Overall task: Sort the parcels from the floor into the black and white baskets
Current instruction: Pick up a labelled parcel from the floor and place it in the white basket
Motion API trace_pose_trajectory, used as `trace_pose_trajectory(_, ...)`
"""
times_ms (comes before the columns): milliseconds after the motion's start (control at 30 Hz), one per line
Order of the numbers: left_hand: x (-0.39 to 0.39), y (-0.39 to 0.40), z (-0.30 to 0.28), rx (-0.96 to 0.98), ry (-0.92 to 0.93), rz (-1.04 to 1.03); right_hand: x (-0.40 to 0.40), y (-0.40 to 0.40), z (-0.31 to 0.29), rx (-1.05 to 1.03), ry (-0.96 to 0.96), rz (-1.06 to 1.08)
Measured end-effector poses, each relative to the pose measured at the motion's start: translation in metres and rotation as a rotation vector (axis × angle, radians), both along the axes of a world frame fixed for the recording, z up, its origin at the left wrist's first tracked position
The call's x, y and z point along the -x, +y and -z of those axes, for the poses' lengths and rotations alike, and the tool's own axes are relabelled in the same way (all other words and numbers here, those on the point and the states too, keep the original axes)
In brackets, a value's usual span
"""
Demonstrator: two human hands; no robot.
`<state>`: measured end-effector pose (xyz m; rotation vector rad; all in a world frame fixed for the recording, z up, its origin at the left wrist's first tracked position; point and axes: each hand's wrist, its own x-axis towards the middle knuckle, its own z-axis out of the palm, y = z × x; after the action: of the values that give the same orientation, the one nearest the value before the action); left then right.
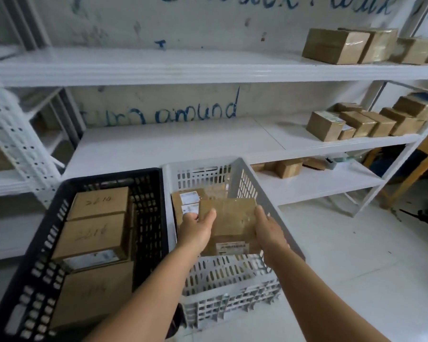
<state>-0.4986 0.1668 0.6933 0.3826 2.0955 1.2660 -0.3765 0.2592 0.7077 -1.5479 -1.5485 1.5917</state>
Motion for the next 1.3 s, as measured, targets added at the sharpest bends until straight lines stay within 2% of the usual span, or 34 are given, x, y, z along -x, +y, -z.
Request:
trace_pose_trajectory(133,0.014,0.005,0.023,0.068,-0.070,0.049,0.018,0.013,0.016,0.104,-0.097,-0.099)
trace_pose_trajectory(500,0.037,0.063,0.091,0.412,0.048,0.002,0.058,0.073,0.090,0.341,-0.264,-0.179)
trace_pose_trajectory(733,0.056,0.089,0.136,0.341,-0.018,-0.103,0.093,0.104,0.125,0.374,-0.292,-0.254)
trace_pose_trajectory(933,0.060,0.091,0.163,0.485,0.135,0.138,0.118,0.112,0.158,0.432,-0.345,-0.298)
trace_pose_trajectory(1067,0.060,0.090,0.174,0.556,0.238,0.221,0.134,0.106,0.168,0.481,-0.325,-0.347)
trace_pose_trajectory(1167,0.058,0.091,0.175,0.533,0.207,0.237,0.146,0.098,0.171,0.462,-0.339,-0.417)
trace_pose_trajectory(1300,0.060,0.088,0.177,0.484,0.153,0.242,0.148,0.096,0.170,0.444,-0.330,-0.391)
